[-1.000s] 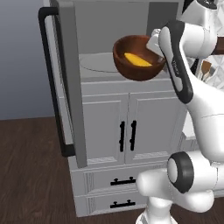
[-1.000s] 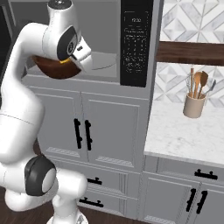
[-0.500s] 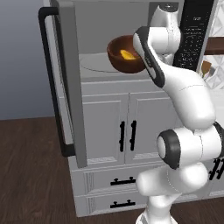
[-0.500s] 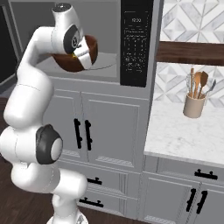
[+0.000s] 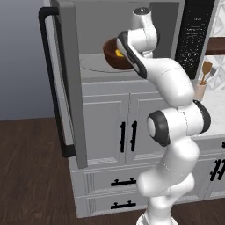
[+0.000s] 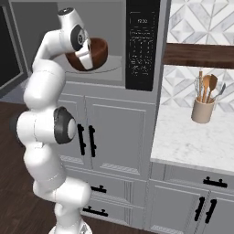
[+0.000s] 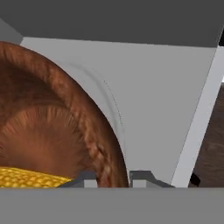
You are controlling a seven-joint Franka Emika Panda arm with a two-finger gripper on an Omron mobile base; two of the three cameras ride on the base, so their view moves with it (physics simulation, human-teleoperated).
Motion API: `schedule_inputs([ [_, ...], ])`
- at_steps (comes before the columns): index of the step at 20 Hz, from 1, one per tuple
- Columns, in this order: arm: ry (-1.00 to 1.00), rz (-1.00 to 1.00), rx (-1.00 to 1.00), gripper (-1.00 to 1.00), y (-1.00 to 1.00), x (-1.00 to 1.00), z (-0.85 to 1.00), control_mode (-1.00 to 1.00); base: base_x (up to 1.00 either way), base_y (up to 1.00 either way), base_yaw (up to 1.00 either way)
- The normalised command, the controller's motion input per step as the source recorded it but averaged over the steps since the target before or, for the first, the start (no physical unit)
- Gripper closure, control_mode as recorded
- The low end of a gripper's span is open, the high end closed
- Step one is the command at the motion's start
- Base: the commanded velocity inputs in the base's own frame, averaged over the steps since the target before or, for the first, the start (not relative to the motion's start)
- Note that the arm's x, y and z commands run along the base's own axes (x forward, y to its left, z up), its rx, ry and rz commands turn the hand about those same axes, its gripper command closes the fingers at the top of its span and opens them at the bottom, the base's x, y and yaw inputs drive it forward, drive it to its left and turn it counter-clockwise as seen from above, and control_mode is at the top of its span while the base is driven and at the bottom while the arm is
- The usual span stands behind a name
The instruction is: Pick the corn from the sink and place it in the bowl. Then pick the bowl and place it in the microwave. Then close the microwave door and press the start button.
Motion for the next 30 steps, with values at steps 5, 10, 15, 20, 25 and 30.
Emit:
schedule_inputs([
  [5,0.0,-0.16,0.02,-1.0,0.2,0.35,-0.11,-1.0,0.0,0.0,0.0],
  [10,-0.11,-0.03,0.05,-1.0,0.0,-0.56,0.0,-1.0,0.0,0.0,0.0],
  [15,-0.25,0.02,0.0,-1.0,-0.01,-1.0,-0.08,-1.0,0.0,0.0,0.0],
  [20,-0.24,0.07,0.0,-1.0,-0.12,-1.0,-0.25,-1.0,0.0,0.0,0.0],
  [25,-0.23,0.13,0.0,-1.0,-0.16,-1.0,-0.07,-1.0,0.0,0.0,0.0],
  [30,-0.01,0.16,-0.02,-1.0,0.0,-1.0,-0.88,-1.0,0.0,0.0,0.0],
])
